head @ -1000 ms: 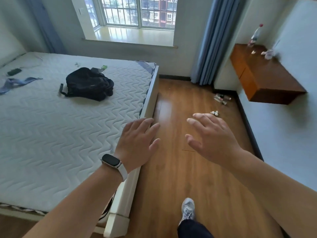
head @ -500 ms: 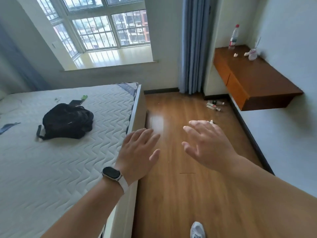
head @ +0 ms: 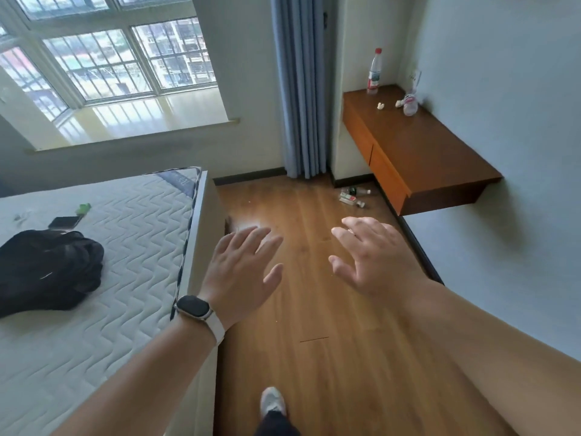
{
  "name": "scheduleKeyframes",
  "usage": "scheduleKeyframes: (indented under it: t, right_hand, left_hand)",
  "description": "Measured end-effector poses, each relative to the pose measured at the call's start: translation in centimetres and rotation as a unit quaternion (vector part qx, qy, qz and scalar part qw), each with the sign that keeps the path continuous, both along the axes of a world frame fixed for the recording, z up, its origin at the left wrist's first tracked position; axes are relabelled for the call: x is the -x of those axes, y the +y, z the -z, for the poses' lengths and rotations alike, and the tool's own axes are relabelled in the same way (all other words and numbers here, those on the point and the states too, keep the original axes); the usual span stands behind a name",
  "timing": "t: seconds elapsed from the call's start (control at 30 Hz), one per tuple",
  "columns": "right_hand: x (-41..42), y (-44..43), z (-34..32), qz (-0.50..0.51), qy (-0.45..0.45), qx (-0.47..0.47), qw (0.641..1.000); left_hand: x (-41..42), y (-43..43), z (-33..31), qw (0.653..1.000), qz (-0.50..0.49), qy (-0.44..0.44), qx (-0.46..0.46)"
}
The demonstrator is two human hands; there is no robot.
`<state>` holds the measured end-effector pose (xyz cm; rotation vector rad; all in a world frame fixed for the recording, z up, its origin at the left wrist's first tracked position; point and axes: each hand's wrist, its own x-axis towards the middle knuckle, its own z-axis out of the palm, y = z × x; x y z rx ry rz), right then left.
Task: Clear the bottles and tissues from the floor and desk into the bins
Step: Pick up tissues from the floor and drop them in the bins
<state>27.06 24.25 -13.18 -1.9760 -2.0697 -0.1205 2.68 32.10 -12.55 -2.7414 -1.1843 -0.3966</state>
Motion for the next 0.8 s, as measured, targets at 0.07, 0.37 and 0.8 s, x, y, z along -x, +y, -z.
scheduleKeyframes:
  t: [0.07, 0.37, 0.8]
  right_hand:
    - [-0.5, 1.8, 0.4, 0.008, -0.005, 0.009, 1.000]
    - [-1.9, 14.2, 1.6, 0.082, -0.042, 0.043, 0.995]
    - [-1.6, 30.8, -0.6, 0.167, -0.052, 0.043, 0.984]
  left_hand:
    - [-0.7, 2.4, 0.3, 1.000, 0.016, -0.001, -0.004]
    - [-2.6, 17.7, 3.0, 0.997, 0.069, -0.025, 0.015]
    - [-4.7, 39.0, 2.2, 0.988, 0.137, -0.070, 0.031]
